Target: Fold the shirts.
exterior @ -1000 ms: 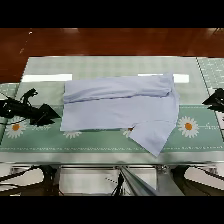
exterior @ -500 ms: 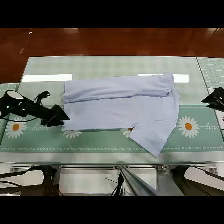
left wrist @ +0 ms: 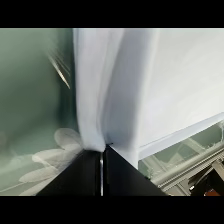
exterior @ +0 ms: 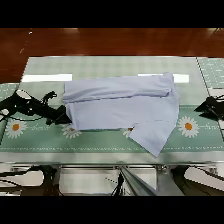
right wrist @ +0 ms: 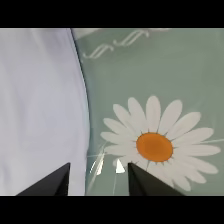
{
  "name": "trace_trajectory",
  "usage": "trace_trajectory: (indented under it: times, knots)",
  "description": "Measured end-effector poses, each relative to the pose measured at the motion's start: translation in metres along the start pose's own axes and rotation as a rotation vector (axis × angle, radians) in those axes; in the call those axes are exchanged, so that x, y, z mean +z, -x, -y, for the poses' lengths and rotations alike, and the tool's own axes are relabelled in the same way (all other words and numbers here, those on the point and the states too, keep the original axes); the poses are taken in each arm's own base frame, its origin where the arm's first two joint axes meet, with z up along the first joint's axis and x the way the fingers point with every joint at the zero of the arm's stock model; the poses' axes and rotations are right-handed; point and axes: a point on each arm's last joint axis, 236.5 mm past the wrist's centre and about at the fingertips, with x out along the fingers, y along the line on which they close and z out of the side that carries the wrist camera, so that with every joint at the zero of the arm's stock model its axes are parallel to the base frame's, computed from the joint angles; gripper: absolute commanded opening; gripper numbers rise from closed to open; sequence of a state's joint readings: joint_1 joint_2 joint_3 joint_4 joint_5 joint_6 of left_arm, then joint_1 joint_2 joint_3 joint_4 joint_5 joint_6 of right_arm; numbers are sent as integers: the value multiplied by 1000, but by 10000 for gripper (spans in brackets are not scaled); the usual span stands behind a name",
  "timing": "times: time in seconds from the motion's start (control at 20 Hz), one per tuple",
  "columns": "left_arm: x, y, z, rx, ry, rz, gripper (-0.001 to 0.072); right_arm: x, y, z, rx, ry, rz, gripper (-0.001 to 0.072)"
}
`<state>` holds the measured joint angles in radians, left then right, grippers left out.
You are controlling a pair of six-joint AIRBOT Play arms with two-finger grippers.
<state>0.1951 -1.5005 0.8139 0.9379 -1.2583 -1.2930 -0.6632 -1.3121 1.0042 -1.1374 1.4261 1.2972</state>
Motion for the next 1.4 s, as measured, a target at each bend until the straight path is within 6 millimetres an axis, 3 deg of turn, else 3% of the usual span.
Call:
trace_trajectory:
  times: [0.25,0.7,0.75,0.85,0.9,1.05,1.2,1.4]
  knots:
    - [-1,0,0,1,-12,-4,17,-40,-38,-10,19,13,-68,451]
    - [-2,0,0,3,-25,-9,17,-74,-89,-24,-15,64,-116,426]
    - [-2,0,0,3,-25,-9,17,-74,-92,-28,-16,66,-109,340]
    - [-2,0,0,3,-29,-9,17,-74,-100,-36,-20,72,-99,31]
    - [-1,1,0,6,-34,-6,17,-73,-102,-39,-21,79,-95,20]
    - [16,13,7,12,-82,50,17,-57,-92,-54,-15,132,-42,18]
    - [44,46,43,-45,-162,151,17,-16,-57,-86,19,211,98,16]
    - [87,103,97,-110,-269,338,17,49,-13,-145,109,274,344,15]
